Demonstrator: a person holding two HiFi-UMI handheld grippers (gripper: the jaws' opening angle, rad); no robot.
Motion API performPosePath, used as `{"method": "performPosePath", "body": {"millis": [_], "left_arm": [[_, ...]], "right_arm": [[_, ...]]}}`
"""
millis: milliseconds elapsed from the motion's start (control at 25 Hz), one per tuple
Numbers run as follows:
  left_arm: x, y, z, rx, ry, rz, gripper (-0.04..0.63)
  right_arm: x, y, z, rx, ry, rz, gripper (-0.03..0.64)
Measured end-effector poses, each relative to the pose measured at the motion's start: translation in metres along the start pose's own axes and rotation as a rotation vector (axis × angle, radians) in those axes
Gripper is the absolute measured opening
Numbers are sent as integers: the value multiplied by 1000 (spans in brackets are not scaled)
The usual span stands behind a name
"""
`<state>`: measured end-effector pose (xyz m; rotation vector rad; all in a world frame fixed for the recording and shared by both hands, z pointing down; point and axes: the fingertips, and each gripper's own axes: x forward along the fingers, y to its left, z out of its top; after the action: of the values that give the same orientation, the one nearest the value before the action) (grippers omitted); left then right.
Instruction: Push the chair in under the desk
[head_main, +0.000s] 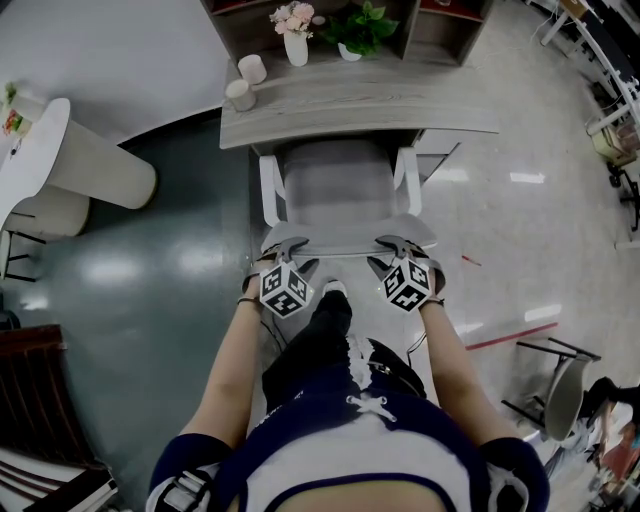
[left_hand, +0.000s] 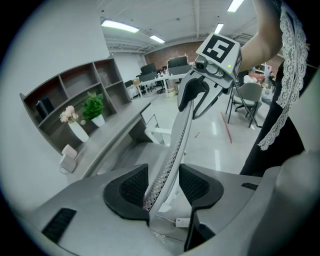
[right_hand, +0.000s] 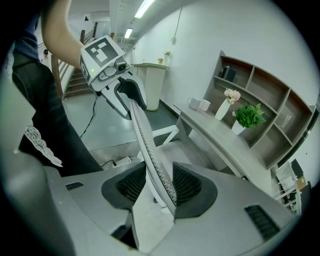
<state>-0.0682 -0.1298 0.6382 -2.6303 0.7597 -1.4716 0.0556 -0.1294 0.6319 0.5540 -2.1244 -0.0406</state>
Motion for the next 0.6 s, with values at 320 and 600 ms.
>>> {"method": "performPosePath", "body": {"millis": [320,600], "left_arm": [[5,7,1,10,-8,5,198],[8,14,3,26,-17,13,193]], "right_arm": [[5,-8,1,5,6,-1,160],[9,-15,2,5,8,-6,160]]}}
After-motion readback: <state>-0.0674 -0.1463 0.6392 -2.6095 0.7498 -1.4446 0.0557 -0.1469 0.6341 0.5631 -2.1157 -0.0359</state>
